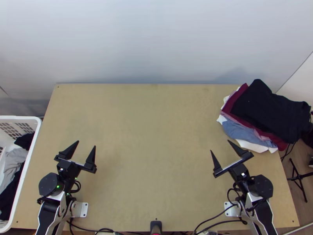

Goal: Fold the t-shirt

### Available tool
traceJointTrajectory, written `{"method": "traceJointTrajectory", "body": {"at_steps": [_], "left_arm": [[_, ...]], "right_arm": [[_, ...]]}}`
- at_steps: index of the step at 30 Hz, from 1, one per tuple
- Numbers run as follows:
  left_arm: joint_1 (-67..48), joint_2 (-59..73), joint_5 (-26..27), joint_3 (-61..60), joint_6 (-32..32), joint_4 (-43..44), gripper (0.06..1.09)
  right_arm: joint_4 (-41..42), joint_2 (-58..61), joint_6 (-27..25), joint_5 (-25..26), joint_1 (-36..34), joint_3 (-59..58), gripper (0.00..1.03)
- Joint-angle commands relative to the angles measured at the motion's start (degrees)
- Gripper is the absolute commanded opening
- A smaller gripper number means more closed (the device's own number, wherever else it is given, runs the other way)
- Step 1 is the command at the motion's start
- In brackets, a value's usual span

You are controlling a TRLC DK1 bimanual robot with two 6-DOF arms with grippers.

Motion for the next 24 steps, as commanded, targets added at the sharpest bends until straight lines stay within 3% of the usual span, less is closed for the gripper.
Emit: {"method": "traceJointTrajectory", "body": {"at_steps": [1, 8, 14, 20, 24], "left_arm": [[2.0, 0.0, 2.9, 2.6, 1.2, -2.5, 1.04], [11.5, 5.5, 4.0, 13.1, 5.3, -10.0, 1.04], [17.4, 16.6, 4.6, 26.8, 5.8, -18.5, 1.04], [39.4, 34.4, 5.6, 42.5, 14.4, -28.3, 1.04], [59.1, 48.0, 11.8, 47.8, 23.6, -32.9, 1.03]], "right_arm": [[-0.9, 0.2, 1.0, 0.1, -1.3, 2.2, 0.99], [-11.6, 16.7, 3.2, 0.1, -1.2, 19.5, 0.99], [-23.1, 35.5, 6.3, -0.1, -2.1, 42.2, 0.99], [-38.5, 53.4, 10.4, -0.3, -2.0, 65.1, 0.99], [-45.5, 63.3, 11.6, -2.4, -0.7, 77.0, 0.98]]}}
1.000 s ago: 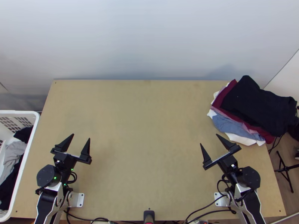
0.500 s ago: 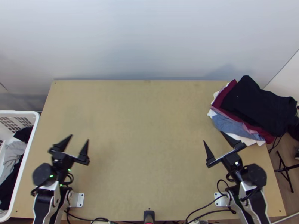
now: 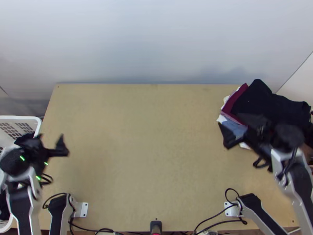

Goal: Fold the t-shirt

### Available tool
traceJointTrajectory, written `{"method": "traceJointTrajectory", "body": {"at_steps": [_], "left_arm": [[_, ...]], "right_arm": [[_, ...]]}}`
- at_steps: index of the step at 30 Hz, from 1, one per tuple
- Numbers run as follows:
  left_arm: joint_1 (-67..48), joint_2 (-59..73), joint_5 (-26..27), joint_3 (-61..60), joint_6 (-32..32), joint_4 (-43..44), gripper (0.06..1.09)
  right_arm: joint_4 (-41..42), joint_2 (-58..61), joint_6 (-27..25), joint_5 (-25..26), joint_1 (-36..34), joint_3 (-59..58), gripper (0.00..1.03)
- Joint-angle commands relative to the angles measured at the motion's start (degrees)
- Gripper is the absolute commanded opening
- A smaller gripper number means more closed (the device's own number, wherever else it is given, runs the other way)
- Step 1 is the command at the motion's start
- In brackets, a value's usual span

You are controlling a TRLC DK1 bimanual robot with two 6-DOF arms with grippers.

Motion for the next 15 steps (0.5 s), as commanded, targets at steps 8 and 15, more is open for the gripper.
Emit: {"method": "traceJointTrajectory", "body": {"at_steps": [8, 15], "left_arm": [[47.0, 50.7, 7.0, 21.6, 24.7, -10.9, 1.03], [53.8, 69.7, 0.3, 27.4, 32.9, -11.1, 1.03]], "right_arm": [[-31.0, 34.4, 2.5, -4.2, 1.3, 41.8, 0.98], [-39.2, 40.9, 5.0, -4.2, 1.3, 48.6, 0.98]]}}
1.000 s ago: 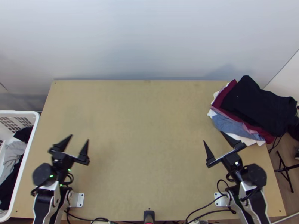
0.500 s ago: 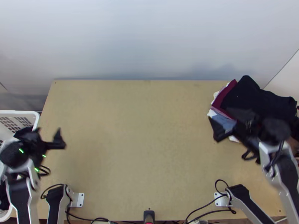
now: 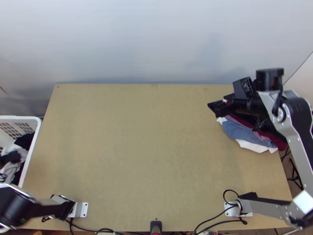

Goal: Fold the t-shirt

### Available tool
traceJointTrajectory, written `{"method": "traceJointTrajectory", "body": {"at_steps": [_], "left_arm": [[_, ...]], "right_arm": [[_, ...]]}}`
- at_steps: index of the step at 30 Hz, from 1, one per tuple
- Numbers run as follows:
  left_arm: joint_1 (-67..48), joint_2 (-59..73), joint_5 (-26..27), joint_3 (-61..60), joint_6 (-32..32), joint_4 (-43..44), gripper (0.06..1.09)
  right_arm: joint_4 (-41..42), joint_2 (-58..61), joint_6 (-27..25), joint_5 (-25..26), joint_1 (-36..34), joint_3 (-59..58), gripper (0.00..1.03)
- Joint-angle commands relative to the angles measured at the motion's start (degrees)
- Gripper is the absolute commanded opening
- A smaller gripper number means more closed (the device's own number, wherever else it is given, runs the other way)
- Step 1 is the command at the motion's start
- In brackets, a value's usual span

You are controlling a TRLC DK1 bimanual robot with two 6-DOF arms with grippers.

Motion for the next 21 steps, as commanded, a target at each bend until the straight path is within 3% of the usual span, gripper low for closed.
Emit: {"method": "traceJointTrajectory", "body": {"at_steps": [1, 5, 12, 16, 21], "left_arm": [[10.0, 20.3, -4.3, 6.8, 7.0, 0.6, 1.03], [11.3, 29.3, -8.6, 10.9, 8.0, 2.1, 1.03], [12.0, 41.1, -10.1, 19.6, 8.0, 0.6, 1.03], [11.9, 47.0, -10.1, 26.5, 7.6, -7.1, 1.0], [11.8, 52.6, -10.2, 29.7, 7.4, -7.5, 1.0]], "right_arm": [[-7.9, 7.2, 1.7, -0.2, -0.1, 8.0, 0.98], [-9.0, 7.1, 2.4, 0.9, -1.0, 9.9, 0.98], [-10.7, 7.3, 4.7, 0.9, -2.7, 13.4, 0.98], [-11.4, 7.3, 6.0, 1.0, -1.6, 15.1, 0.98], [-11.4, 7.5, 7.5, 2.5, 0.7, 17.4, 0.98]]}}
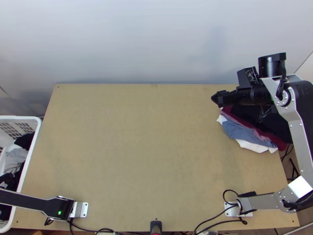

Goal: Fold the t-shirt

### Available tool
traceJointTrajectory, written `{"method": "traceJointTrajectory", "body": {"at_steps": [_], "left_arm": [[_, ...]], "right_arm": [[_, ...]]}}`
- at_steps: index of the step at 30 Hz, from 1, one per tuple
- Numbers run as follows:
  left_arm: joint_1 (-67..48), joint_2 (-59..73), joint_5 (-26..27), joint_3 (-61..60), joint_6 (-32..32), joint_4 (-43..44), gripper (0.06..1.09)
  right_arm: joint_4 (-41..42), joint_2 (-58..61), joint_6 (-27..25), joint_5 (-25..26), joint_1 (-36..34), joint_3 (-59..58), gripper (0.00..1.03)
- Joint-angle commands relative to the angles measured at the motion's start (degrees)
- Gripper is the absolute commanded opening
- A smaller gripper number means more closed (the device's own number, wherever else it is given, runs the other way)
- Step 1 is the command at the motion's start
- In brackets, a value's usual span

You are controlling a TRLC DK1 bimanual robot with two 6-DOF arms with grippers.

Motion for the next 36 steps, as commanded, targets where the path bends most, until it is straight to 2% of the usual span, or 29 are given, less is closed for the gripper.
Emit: {"method": "traceJointTrajectory", "body": {"at_steps": [1, 7, 11, 15, 17, 21, 23, 26, 31, 36], "left_arm": [[0.3, 9.6, -0.8, 6.9, -0.1, -2.9, 1.0], [0.2, 13.4, -0.8, 9.2, -0.1, -2.9, 1.0], [-0.1, 15.3, -0.8, 9.2, -0.1, -2.9, 0.78], [-0.2, 17.5, -0.7, 9.2, -0.4, -2.6, 0.71], [-0.5, 18.6, -0.6, 9.1, -0.8, -2.4, 0.63], [-0.9, 19.9, 0.0, 9.7, -3.4, -0.9, 0.25], [-0.9, 19.8, 0.8, 10.3, -5.1, -0.6, 0.1], [-0.6, 19.1, 3.8, 13.5, -8.7, -4.4, 0.1], [-0.2, 13.6, 15.7, 24.2, -15.2, -21.0, 0.1], [-1.3, 2.2, 23.3, 29.1, -19.2, -27.8, 0.1]], "right_arm": [[-0.6, 0.3, 1.9, 1.9, 2.3, 3.4, 0.98], [-1.4, -0.1, 0.6, 3.7, 3.6, 3.7, 0.97], [-1.4, 0.0, -0.1, 5.8, 4.4, 3.8, 0.97], [-1.4, 0.0, -0.4, 6.7, 4.9, 3.7, 0.97], [-1.4, 0.0, -0.6, 7.2, 5.0, 3.7, 0.97], [-1.5, 0.1, -0.9, 8.1, 5.2, 3.7, 0.97], [-1.5, 0.2, -0.8, 8.1, 5.7, 3.7, 0.97], [-2.5, 1.3, -0.9, 8.0, 7.1, 3.4, 0.98], [-3.3, 2.9, -1.0, 8.1, 8.1, 3.7, 0.98], [-3.3, 3.1, -1.4, 8.1, 7.8, 3.9, 0.98]]}}
